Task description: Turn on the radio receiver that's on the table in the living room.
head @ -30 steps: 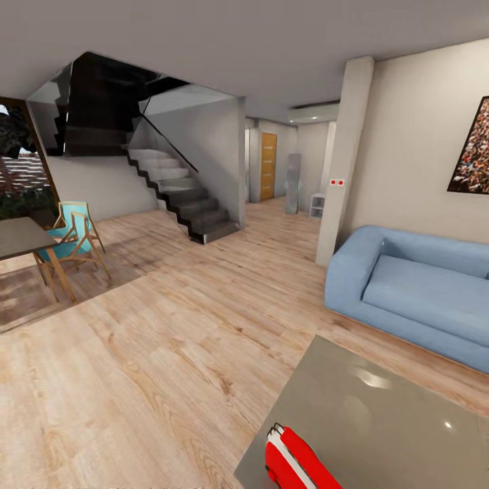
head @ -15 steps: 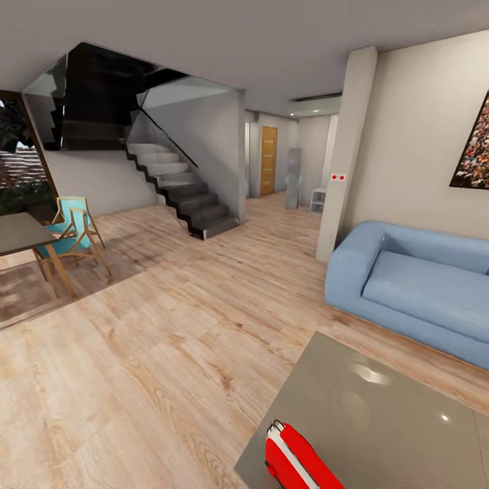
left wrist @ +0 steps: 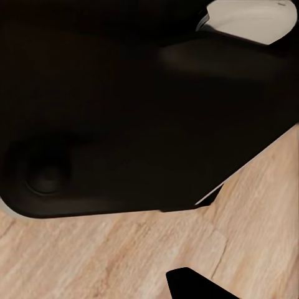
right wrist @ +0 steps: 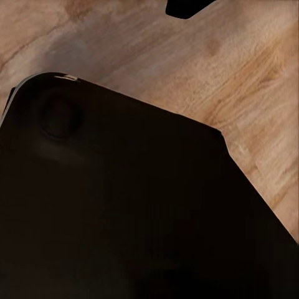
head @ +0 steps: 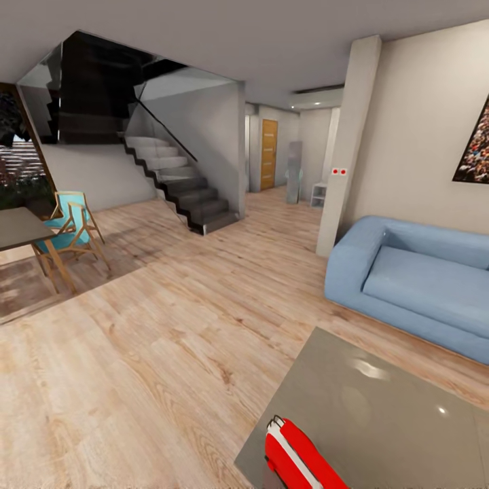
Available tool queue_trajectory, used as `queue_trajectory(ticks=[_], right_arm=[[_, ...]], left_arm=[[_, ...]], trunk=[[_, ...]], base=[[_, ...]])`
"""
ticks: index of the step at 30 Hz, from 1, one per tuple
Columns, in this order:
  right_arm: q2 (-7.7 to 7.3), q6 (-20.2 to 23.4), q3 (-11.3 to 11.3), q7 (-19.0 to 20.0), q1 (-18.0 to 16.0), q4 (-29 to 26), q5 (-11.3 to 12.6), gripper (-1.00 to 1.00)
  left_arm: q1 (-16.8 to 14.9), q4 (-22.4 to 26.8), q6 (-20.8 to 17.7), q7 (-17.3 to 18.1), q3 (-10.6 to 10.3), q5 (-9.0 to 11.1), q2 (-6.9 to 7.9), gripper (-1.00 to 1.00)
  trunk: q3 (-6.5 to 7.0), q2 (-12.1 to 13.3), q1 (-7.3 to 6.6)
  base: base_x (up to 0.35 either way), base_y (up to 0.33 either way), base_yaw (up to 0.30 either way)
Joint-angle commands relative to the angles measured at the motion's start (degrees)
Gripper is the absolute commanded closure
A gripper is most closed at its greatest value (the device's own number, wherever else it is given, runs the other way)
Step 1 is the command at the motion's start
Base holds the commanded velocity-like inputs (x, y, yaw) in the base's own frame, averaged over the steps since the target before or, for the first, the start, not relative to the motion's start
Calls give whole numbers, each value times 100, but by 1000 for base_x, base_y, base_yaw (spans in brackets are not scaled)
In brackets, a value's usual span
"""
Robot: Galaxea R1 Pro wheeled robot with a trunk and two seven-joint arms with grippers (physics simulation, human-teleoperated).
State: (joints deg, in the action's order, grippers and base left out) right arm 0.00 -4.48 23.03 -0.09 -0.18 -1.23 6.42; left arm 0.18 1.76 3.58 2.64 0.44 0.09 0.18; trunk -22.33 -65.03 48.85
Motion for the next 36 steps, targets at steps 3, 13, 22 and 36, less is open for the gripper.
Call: queue_trajectory(ticks=[3,13,22,36], right_arm=[[0,0,3,0,0,0,0,-100],[0,0,1,0,0,0,0,-100],[0,0,0,0,0,0,0,-100],[0,0,0,0,0,0,0,-100]], left_arm=[[0,0,2,0,-6,0,-5,-100],[0,0,2,0,-9,0,-9,-100],[0,0,2,0,-17,-11,-9,-100],[0,0,2,0,-18,-18,-9,-100]], trunk=[[-28,0,0],[-121,0,0],[-115,200,-110],[6,762,-417]], base=[[0,0,0],[0,0,0],[0,0,0],[0,0,0]])
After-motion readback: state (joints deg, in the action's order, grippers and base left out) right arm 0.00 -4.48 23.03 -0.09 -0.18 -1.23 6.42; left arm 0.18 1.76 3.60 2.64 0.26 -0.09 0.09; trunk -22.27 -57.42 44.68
